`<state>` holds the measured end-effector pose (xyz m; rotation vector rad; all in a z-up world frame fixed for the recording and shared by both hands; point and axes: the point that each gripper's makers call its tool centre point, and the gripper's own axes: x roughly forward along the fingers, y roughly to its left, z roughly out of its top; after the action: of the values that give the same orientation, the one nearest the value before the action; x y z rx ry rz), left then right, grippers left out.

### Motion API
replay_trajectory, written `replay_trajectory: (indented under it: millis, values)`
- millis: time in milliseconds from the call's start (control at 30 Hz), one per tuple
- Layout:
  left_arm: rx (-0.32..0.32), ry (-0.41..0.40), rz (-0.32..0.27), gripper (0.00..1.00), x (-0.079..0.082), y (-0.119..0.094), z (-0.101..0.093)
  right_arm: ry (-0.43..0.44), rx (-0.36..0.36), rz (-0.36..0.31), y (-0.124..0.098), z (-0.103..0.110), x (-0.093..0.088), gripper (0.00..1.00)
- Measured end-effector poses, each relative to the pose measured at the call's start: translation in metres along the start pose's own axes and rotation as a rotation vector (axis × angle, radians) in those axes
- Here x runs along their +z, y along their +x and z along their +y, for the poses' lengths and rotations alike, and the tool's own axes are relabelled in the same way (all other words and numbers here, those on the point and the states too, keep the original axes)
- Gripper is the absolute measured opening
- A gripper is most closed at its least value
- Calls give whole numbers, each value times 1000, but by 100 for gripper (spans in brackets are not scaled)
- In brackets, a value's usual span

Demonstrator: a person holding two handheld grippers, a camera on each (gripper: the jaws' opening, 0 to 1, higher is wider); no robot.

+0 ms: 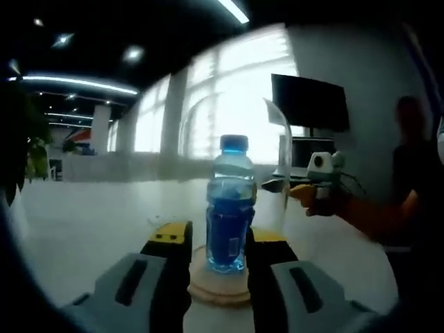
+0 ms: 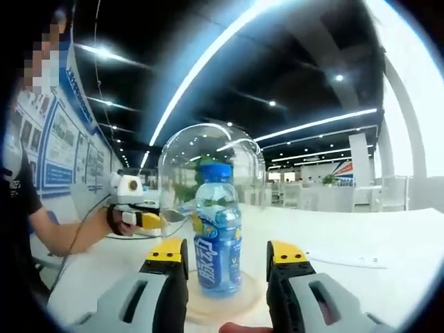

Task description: Open the cover put in the Mizone put the cover back on

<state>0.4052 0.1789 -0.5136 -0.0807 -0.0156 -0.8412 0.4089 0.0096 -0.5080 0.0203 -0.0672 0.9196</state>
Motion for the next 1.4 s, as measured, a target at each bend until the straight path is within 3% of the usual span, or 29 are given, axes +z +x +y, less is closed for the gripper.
replay_trajectory:
  millis: [300, 733, 933, 1100, 1400]
  values:
    - [10, 14, -55, 28, 20, -19, -19, 1, -33, 12, -15, 19, 9, 35]
    - [67, 16, -39, 30, 16, -47, -31, -22, -60, 54, -46, 30, 2, 33]
    - [116, 86, 10, 30, 4, -64, -41, 12, -99, 37, -66, 33, -1, 32]
    - [111, 90, 38, 31, -10, -75, -50, 30, -110, 43, -79, 37, -12, 31]
    - [126, 54, 22, 31, -21, -90, -59, 21, -134, 66, -99, 48, -25, 30]
